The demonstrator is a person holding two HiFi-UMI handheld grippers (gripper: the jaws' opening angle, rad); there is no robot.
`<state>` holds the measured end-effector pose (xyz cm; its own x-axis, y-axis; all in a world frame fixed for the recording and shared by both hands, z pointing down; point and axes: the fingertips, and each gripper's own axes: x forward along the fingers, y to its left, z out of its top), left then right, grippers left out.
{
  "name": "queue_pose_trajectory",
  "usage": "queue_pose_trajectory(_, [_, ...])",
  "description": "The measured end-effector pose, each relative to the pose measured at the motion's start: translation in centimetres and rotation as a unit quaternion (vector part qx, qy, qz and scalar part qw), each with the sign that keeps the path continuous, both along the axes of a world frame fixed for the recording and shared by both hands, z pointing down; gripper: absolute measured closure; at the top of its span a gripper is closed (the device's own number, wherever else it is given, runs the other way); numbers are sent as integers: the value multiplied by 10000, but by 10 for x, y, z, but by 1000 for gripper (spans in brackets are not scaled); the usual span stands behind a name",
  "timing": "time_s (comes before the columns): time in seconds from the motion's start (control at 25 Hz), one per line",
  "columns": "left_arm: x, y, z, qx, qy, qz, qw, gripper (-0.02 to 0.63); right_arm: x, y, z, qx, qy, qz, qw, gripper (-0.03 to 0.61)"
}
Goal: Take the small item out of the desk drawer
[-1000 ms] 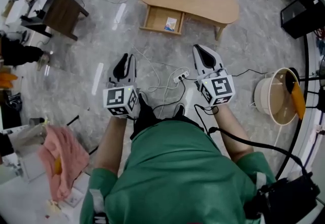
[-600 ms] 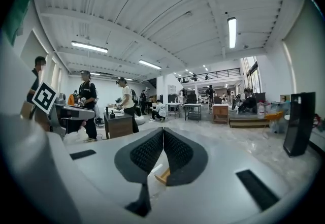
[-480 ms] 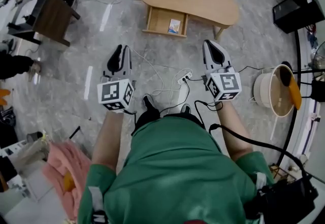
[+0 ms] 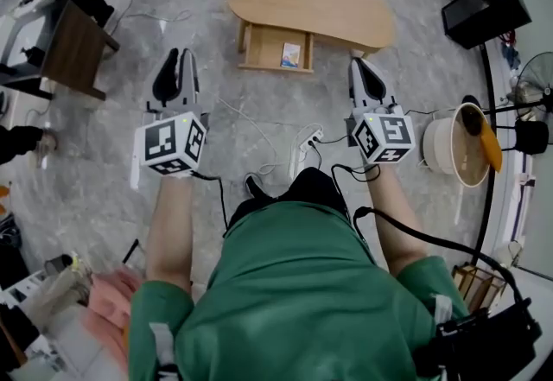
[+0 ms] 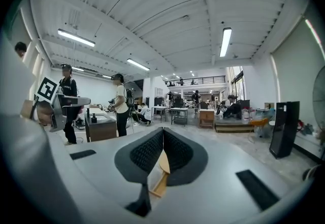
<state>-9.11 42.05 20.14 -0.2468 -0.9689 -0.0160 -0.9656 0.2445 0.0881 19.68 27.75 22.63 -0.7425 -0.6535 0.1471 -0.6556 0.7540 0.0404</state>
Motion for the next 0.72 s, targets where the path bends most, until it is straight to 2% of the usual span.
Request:
queue_pose_trajectory(0.16, [-12, -2, -6, 108, 64, 5, 9999, 528, -13, -2, -6, 32, 8, -3, 10000, 555])
queue_pose_trajectory(0.44, [-4, -39, 15, -115, 158, 178, 9997, 528, -14, -27, 15, -156, -25, 57, 9999, 555])
queue_pose_trajectory(0.56, [2, -65, 7, -148, 27, 201, 9997, 528, -10, -55, 19, -252, -139, 60, 9996, 555])
queue_pose_trajectory(0.72, [-20, -104, 11, -249, -50, 81, 9996, 528, -33, -103, 37, -402, -276, 5, 9988, 555])
